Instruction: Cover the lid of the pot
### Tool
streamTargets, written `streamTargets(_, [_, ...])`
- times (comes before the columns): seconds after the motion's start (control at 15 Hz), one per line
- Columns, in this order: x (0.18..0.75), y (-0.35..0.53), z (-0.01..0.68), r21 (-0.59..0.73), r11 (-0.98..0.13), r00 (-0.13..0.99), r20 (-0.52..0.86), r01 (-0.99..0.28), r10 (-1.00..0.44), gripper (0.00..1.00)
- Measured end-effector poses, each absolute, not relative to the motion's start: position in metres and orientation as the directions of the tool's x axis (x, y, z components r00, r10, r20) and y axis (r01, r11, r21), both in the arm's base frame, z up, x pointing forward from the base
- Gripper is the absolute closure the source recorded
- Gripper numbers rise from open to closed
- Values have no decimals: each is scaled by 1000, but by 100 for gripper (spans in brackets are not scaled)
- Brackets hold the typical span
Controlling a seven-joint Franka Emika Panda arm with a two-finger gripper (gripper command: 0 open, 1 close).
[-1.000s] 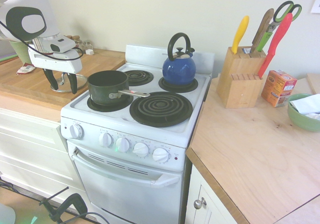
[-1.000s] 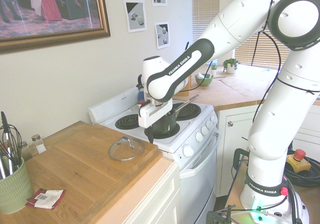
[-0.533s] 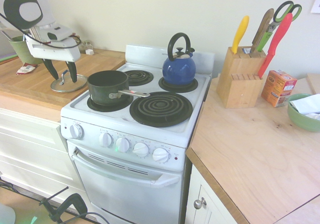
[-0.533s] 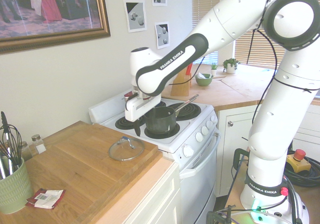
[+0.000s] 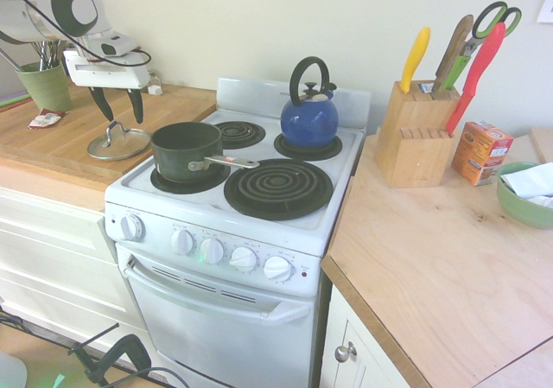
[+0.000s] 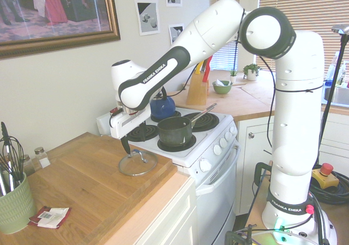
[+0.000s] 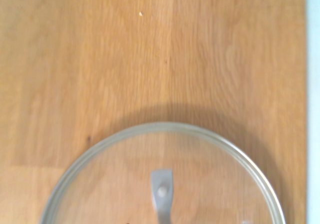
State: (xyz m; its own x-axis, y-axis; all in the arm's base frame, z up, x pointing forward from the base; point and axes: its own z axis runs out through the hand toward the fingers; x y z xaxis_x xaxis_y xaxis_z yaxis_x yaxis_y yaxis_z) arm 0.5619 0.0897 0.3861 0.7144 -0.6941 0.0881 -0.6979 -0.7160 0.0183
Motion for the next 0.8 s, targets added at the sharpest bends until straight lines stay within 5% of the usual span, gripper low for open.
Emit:
streamTargets(0.27, [564, 91, 374, 52, -718, 720, 66, -694, -691, 0])
streamTargets(0.33, [563, 94, 374, 58, -722, 724, 63, -690, -687, 100])
streamTargets(0.8, [561, 98, 377, 81, -728, 732, 50, -681, -679, 100])
